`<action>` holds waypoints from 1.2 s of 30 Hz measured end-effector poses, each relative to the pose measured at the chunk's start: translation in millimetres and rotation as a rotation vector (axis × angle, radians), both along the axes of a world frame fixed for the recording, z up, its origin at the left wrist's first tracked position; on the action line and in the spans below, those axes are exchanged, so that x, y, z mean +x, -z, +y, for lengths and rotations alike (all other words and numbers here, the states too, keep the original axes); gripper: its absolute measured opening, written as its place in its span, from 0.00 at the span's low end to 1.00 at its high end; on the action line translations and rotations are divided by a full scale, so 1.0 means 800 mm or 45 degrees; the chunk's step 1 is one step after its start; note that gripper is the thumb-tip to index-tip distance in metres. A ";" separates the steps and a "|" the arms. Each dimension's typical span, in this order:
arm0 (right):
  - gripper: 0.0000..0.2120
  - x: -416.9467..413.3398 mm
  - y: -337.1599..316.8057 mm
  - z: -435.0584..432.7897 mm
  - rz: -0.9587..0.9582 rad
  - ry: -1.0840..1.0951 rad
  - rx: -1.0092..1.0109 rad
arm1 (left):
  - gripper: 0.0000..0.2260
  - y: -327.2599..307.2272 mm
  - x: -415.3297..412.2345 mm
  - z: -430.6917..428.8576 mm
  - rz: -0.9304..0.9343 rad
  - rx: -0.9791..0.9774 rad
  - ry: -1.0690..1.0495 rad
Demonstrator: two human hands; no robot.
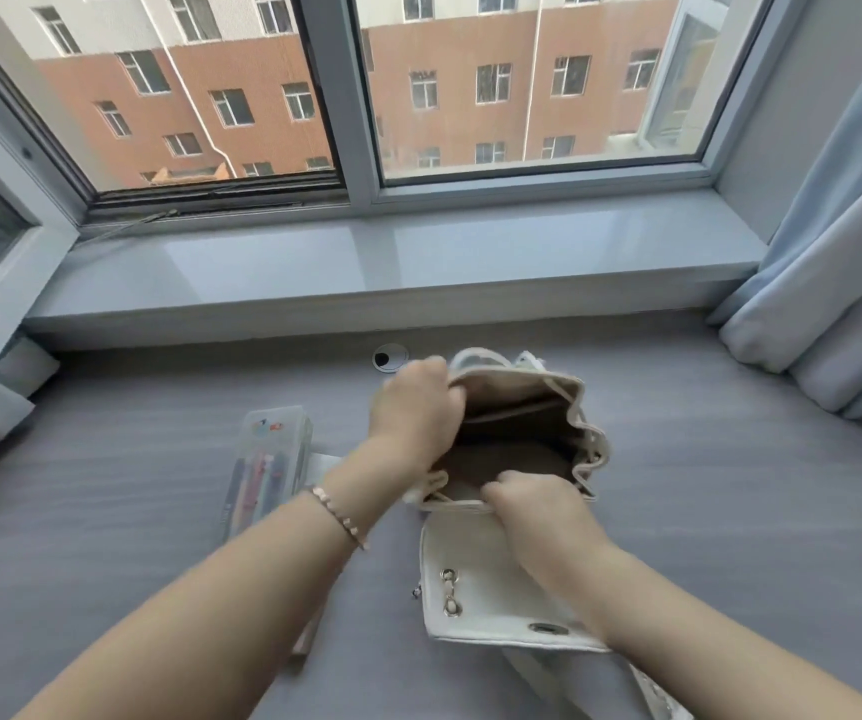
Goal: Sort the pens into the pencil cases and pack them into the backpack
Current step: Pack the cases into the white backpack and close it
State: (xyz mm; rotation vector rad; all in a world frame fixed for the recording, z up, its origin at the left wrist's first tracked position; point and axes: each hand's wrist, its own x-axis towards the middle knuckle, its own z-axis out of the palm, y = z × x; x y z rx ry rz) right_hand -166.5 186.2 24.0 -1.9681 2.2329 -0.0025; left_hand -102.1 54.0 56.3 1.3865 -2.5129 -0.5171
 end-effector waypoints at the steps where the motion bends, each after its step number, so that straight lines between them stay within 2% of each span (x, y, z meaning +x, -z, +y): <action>1: 0.22 0.000 -0.001 0.002 0.019 0.000 -0.042 | 0.10 -0.006 -0.002 -0.015 -0.011 -0.038 -0.048; 4: 0.23 -0.001 -0.017 0.014 0.024 -0.075 -0.061 | 0.08 -0.017 0.002 -0.057 -0.073 -0.062 -0.135; 7: 0.24 0.006 -0.036 0.018 0.008 -0.214 0.023 | 0.04 -0.002 0.010 -0.077 -0.123 0.139 -0.211; 10: 0.06 0.005 -0.038 0.009 -0.097 -0.285 0.206 | 0.06 0.019 0.016 -0.066 -0.164 0.188 -0.221; 11: 0.03 0.006 -0.044 0.003 -0.180 -0.264 0.256 | 0.07 0.022 0.019 -0.059 -0.158 0.173 -0.214; 13: 0.14 0.003 -0.052 -0.012 -0.348 -0.127 0.113 | 0.08 0.024 0.029 -0.046 -0.149 0.132 -0.181; 14: 0.16 -0.004 -0.055 -0.020 -0.401 0.002 -0.040 | 0.09 0.021 0.035 -0.040 -0.131 0.144 -0.156; 16: 0.14 -0.020 -0.055 -0.039 -0.380 0.205 -0.281 | 0.13 0.019 0.050 -0.034 0.043 0.346 -0.078; 18: 0.14 -0.031 -0.050 -0.049 -0.349 0.332 -0.285 | 0.22 0.022 0.073 -0.029 0.340 0.594 -0.012; 19: 0.14 -0.033 -0.048 -0.051 -0.350 0.371 -0.267 | 0.24 0.030 0.087 -0.030 0.383 0.546 -0.051; 20: 0.14 -0.033 -0.045 -0.051 -0.357 0.389 -0.277 | 0.24 0.042 0.105 -0.032 0.275 0.386 -0.159; 21: 0.15 -0.031 -0.042 -0.050 -0.359 0.389 -0.299 | 0.26 0.055 0.124 -0.036 0.033 0.210 -0.299; 22: 0.15 -0.029 -0.039 -0.050 -0.356 0.384 -0.325 | 0.32 0.070 0.145 -0.037 -0.238 0.156 -0.421; 23: 0.15 -0.028 -0.037 -0.049 -0.352 0.379 -0.350 | 0.39 0.082 0.163 -0.035 -0.434 0.216 -0.522; 24: 0.15 -0.028 -0.036 -0.049 -0.349 0.379 -0.367 | 0.45 0.090 0.177 -0.031 -0.528 0.329 -0.608; 25: 0.15 -0.028 -0.035 -0.049 -0.350 0.385 -0.369 | 0.47 0.098 0.187 -0.029 -0.519 0.424 -0.691; 29: 0.15 -0.026 -0.037 -0.050 -0.391 0.405 -0.333 | 0.46 0.093 0.197 -0.024 -0.289 0.388 -0.818; 32: 0.16 -0.025 -0.043 -0.051 -0.489 0.464 -0.314 | 0.44 0.059 0.179 -0.019 0.009 0.379 -0.826; 36: 0.32 -0.022 -0.056 -0.059 -0.863 0.600 -0.219 | 0.41 -0.020 0.127 -0.001 0.375 0.321 -0.590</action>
